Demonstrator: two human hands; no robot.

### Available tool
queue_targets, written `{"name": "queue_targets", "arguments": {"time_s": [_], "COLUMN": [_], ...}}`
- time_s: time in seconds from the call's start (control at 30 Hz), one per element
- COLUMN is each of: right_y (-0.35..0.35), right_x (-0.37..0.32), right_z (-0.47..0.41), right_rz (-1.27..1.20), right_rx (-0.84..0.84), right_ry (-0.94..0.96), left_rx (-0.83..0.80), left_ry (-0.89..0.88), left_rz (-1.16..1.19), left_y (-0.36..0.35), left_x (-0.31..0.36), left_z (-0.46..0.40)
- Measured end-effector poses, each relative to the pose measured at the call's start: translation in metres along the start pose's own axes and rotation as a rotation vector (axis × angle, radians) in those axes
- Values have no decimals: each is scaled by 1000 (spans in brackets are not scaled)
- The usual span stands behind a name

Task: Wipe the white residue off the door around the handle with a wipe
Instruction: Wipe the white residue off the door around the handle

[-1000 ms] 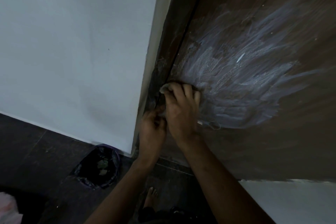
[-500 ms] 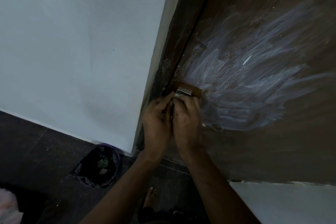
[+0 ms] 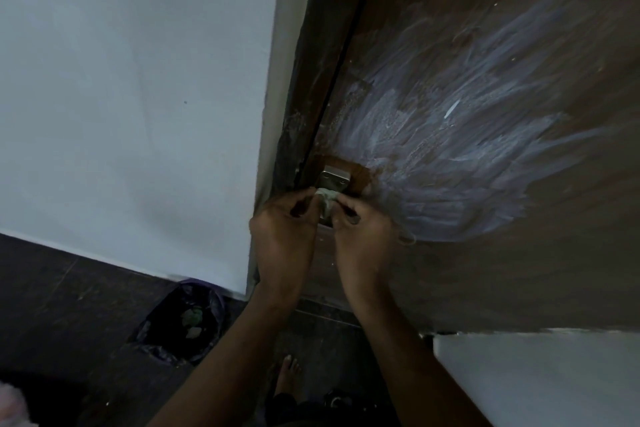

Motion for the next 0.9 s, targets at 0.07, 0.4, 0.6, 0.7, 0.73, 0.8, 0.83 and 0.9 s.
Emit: {"name": "queue_targets", "arguments": {"time_s": [0.07, 0.4, 0.6, 0.7, 0.73, 0.8, 0.83, 0.9], "right_y": [-5, -10, 2, 18, 20, 22, 23, 24], "right_x": [-2, -31, -6, 2, 4, 7, 9, 12], "right_z": [-2, 1, 2, 0, -1, -1, -1, 0], "right_rz": [46, -31, -171, -180, -186, -198, -199, -200], "right_rx": [-44, -99, -86, 16, 21, 14, 15, 25], "right_ry": [-33, 110, -24, -42, -45, -60, -62, -60], "left_rx": [23, -38, 37, 68, 69, 69, 68, 59], "left_ry": [48, 18, 25, 132, 168, 219, 230, 249], "left_rz": [23, 2, 39, 56, 49, 32, 18, -9], "left_y": [3, 2, 1, 2, 2, 0, -1, -2], "left_x": [-7, -14, -17, -34, -40, -48, -50, -54], "left_z": [1, 4, 0, 1, 2, 5, 5, 6]}}
Point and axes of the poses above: each hand's wrist, its own z-axis away from the middle knuckle, its own y-axis out of the back of the hand, x = y × z, the point moved 9 cm from there along -z, towards the middle knuckle, and after that the axes turned 10 degrees about z, right-handed, at the moved point
